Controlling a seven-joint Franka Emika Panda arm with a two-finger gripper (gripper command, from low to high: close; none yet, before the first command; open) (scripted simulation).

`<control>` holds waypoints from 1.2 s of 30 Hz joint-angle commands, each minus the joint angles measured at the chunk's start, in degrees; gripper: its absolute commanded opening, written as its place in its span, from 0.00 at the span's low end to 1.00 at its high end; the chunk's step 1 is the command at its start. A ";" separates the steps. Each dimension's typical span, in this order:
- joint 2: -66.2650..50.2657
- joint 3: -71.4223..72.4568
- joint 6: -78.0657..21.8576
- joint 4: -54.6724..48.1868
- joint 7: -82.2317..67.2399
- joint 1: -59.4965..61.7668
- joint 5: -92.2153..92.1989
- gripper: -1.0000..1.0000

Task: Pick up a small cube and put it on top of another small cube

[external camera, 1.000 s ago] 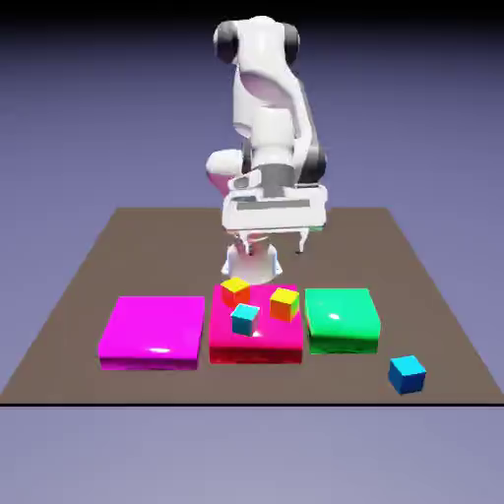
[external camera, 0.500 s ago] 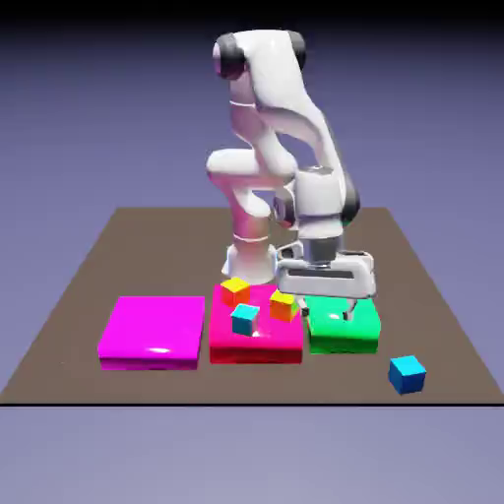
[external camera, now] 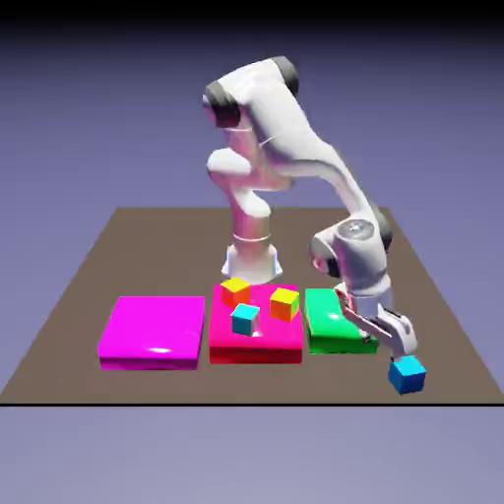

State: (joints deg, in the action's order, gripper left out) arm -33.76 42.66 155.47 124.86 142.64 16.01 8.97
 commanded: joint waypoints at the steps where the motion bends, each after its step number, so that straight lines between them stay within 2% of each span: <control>1: -1.65 1.06 -0.46 -0.90 2.50 0.42 0.22 0.50; 5: -5.23 3.36 -1.46 -2.84 7.89 1.31 0.71 0.50; 9: -13.32 -4.03 4.65 -6.45 9.62 -6.86 4.15 0.50; 10: -13.33 -4.03 4.65 -6.45 9.62 -6.86 4.15 0.00; 16: -3.65 4.30 -3.44 -3.50 5.99 0.96 -1.44 0.00; 36: 37.88 -22.30 -31.00 16.55 -40.15 1.06 -21.31 0.00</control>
State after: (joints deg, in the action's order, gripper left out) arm 4.12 20.36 124.53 141.41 102.44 17.58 -12.46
